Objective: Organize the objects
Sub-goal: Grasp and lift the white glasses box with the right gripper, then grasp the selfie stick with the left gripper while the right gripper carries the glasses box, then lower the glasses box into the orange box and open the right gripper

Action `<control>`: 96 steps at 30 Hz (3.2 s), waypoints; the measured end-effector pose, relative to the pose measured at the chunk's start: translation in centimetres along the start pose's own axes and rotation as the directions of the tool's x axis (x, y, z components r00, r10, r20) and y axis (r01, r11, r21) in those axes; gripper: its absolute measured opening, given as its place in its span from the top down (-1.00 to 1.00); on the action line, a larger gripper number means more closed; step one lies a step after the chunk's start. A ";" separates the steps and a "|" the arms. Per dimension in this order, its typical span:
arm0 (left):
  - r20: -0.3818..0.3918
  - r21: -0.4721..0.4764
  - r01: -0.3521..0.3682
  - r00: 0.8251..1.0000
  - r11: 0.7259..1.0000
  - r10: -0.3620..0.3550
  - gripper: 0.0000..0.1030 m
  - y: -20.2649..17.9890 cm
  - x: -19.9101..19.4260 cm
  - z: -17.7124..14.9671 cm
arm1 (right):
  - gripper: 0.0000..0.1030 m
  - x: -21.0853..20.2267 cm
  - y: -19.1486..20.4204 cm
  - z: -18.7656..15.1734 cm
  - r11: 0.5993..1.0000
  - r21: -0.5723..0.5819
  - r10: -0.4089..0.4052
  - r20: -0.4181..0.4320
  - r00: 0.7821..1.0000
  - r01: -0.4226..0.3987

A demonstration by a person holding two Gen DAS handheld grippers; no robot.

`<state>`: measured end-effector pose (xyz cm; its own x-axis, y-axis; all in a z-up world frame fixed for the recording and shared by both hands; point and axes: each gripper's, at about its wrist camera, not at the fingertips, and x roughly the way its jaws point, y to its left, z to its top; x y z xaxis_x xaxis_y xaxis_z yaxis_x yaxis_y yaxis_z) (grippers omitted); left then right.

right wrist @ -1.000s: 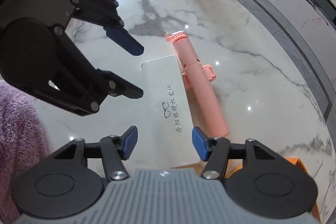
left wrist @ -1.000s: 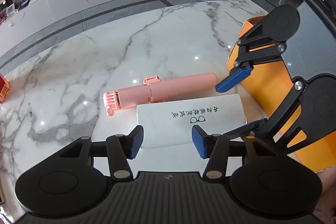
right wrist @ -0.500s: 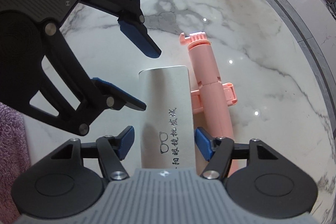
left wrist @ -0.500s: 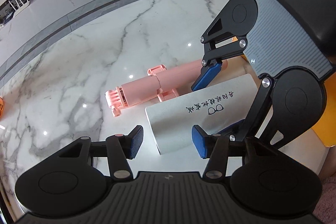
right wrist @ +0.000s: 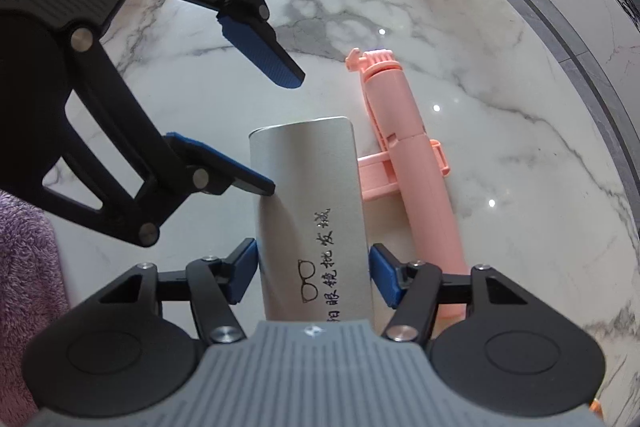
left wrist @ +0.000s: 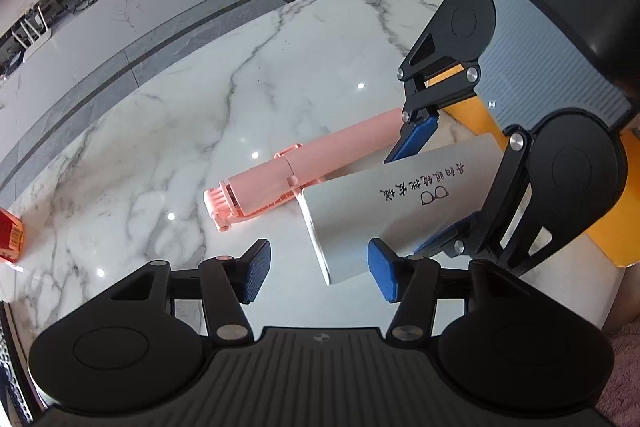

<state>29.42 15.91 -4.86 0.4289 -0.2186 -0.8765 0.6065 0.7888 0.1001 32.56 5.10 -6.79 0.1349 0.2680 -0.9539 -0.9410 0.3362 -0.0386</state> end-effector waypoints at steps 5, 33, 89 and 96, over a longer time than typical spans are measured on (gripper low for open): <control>0.007 0.116 -0.034 0.999 0.993 0.034 -0.24 -1.0 -2.0 0.7 | -0.21 -3.9 -1.2 -0.7 0.997 0.073 -0.012 0.053 0.999 0.008; -0.036 0.522 -0.113 0.987 0.845 0.154 -0.28 -6.5 5.8 5.6 | -0.07 -21.0 -7.9 -14.2 0.890 0.443 -0.170 0.099 0.980 0.109; -0.153 0.443 -0.145 0.960 0.885 0.234 0.38 -6.1 9.7 7.2 | 0.53 -3.0 -12.2 -21.7 0.525 0.846 0.060 0.071 0.996 -0.092; -0.117 0.457 -0.139 0.970 0.878 0.214 0.38 -6.8 8.1 7.6 | 0.53 -1.7 -12.5 -21.1 0.485 0.869 0.016 0.101 0.995 -0.096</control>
<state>33.84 4.48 -9.05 0.4674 0.0247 -0.8837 0.7792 0.4606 0.4250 37.59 -18.62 -10.92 0.1504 0.3635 -0.9194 -0.1993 0.9220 0.3319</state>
